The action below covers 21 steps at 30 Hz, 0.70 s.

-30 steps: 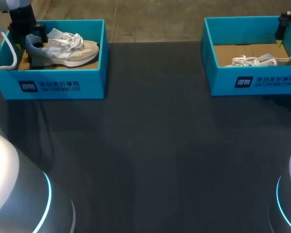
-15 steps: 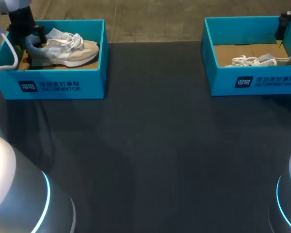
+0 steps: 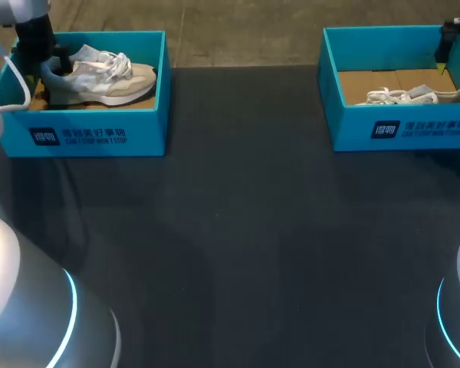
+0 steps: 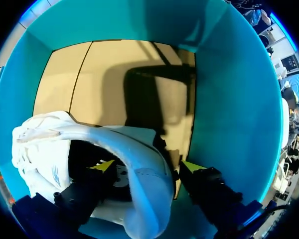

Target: Take the shoe out of the shoebox, open the shoe tongue, remove and reinsert the insole, then place the shoe into the shoebox

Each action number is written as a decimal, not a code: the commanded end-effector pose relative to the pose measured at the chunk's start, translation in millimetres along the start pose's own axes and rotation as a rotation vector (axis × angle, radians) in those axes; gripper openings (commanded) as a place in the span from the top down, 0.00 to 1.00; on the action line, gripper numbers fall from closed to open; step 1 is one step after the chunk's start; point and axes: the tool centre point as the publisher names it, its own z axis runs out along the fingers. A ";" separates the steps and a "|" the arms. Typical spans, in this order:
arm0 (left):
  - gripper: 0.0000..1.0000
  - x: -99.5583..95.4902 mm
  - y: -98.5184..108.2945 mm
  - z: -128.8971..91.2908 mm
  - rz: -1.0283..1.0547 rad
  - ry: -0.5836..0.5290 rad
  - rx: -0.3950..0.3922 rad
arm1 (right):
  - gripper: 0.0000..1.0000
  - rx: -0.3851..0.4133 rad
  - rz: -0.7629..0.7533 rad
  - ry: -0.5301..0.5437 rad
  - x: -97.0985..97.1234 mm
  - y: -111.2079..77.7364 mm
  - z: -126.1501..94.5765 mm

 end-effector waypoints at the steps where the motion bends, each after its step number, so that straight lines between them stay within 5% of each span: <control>1: 0.40 -0.8 6.2 4.7 -0.004 0.007 0.009 | 0.00 -0.001 0.001 -0.001 0.2 -0.3 0.2; 4: 0.62 -0.5 6.7 6.1 -0.007 0.010 0.011 | 0.00 -0.001 0.001 -0.001 0.2 -0.3 0.2; 7: 1.00 -0.3 6.6 6.2 -0.008 0.010 0.013 | 0.00 -0.001 0.001 -0.001 0.2 -0.3 0.2; 21: 1.00 8.9 -3.4 -15.0 0.001 -0.009 -0.010 | 0.00 -0.001 0.001 -0.001 0.2 -0.3 0.2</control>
